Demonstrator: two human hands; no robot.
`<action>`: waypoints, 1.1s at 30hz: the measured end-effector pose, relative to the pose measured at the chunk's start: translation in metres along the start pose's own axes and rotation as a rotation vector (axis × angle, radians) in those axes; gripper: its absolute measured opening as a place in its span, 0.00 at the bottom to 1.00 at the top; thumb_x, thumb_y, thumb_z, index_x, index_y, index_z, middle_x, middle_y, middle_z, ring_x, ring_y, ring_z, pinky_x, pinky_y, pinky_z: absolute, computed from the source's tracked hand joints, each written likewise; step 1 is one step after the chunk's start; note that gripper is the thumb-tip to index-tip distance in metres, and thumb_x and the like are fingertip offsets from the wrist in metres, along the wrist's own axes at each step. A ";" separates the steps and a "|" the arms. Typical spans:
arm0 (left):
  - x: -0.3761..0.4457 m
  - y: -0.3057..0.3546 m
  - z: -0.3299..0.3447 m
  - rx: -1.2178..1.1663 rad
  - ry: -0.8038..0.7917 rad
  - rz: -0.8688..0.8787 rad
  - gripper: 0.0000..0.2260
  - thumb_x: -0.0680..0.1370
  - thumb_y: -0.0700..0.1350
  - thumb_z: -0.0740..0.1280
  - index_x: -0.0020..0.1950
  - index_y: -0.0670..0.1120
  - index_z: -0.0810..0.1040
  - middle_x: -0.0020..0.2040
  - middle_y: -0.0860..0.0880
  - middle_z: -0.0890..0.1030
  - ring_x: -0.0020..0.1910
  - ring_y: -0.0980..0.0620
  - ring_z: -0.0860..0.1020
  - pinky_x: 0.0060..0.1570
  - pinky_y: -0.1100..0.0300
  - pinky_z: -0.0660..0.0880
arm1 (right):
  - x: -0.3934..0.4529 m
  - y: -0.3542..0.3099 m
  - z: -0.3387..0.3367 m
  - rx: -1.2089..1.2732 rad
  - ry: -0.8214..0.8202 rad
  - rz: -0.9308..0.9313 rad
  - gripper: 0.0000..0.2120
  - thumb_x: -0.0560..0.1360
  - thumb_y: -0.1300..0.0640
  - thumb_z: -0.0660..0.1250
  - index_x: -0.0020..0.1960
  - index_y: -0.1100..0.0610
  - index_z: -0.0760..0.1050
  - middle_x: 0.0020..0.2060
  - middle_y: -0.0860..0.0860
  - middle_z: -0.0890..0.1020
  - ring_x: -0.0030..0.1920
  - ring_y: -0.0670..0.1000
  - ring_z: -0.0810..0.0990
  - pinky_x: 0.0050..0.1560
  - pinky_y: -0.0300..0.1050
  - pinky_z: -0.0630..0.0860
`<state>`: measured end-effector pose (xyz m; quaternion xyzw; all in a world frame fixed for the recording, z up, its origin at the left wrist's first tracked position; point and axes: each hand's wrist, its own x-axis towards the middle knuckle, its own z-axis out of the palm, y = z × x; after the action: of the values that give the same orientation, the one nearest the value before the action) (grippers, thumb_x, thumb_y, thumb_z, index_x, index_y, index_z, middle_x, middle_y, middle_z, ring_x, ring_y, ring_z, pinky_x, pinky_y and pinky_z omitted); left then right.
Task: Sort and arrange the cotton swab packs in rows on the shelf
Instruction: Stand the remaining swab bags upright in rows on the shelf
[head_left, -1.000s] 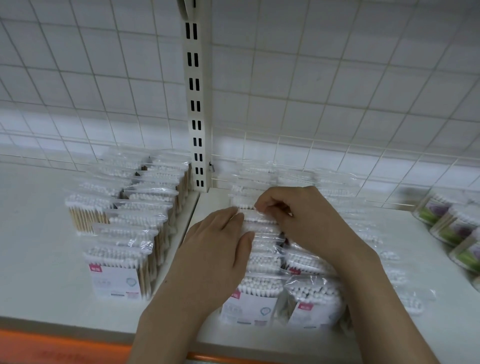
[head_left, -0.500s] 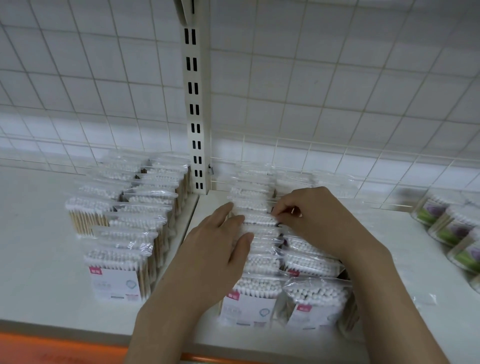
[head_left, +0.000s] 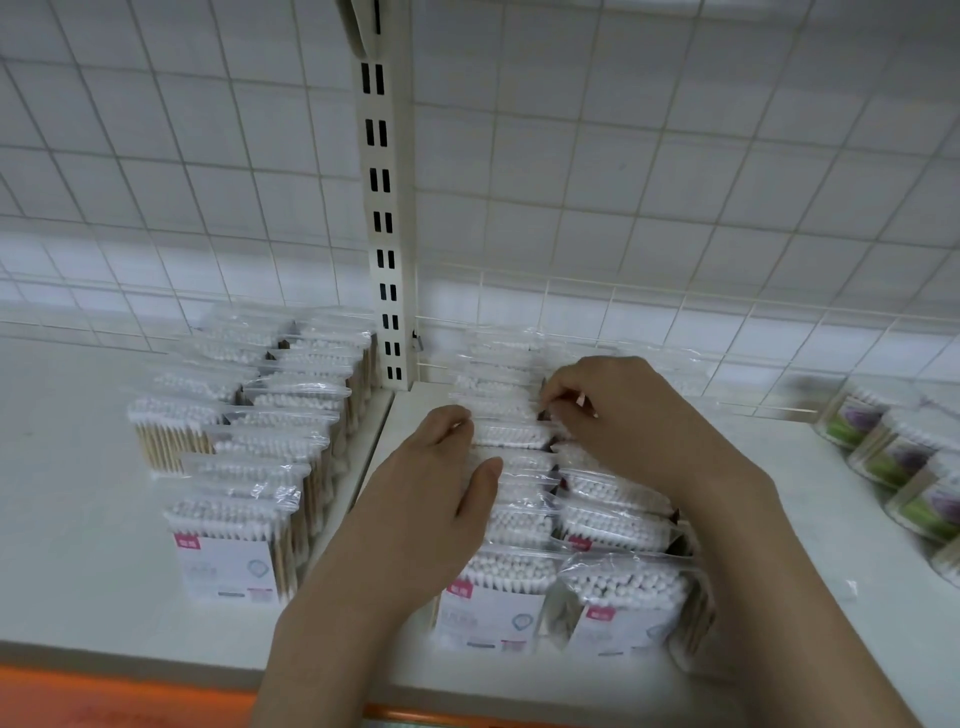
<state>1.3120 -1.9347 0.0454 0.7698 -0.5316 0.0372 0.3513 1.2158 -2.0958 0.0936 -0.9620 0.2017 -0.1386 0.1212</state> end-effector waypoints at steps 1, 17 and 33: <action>-0.001 0.000 0.000 -0.004 0.005 0.001 0.21 0.80 0.52 0.55 0.66 0.40 0.69 0.71 0.53 0.64 0.59 0.56 0.70 0.52 0.75 0.58 | 0.003 0.000 -0.002 -0.021 0.019 0.002 0.09 0.77 0.60 0.61 0.51 0.53 0.79 0.45 0.45 0.79 0.42 0.44 0.73 0.43 0.34 0.66; -0.004 -0.002 0.002 0.000 0.038 -0.016 0.22 0.80 0.55 0.54 0.66 0.41 0.69 0.70 0.55 0.63 0.59 0.58 0.71 0.51 0.78 0.56 | 0.029 -0.008 0.003 -0.086 -0.143 -0.028 0.07 0.76 0.58 0.61 0.47 0.54 0.78 0.44 0.47 0.80 0.46 0.49 0.78 0.51 0.48 0.76; -0.002 -0.001 -0.001 -0.017 0.042 0.032 0.18 0.80 0.52 0.56 0.65 0.45 0.71 0.64 0.54 0.70 0.59 0.56 0.71 0.55 0.72 0.63 | 0.018 -0.007 -0.043 0.283 0.393 -0.001 0.10 0.75 0.64 0.58 0.43 0.53 0.75 0.31 0.57 0.80 0.27 0.52 0.75 0.26 0.34 0.68</action>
<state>1.3122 -1.9327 0.0449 0.7574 -0.5365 0.0543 0.3682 1.2208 -2.1045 0.1400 -0.8901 0.1993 -0.3500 0.2133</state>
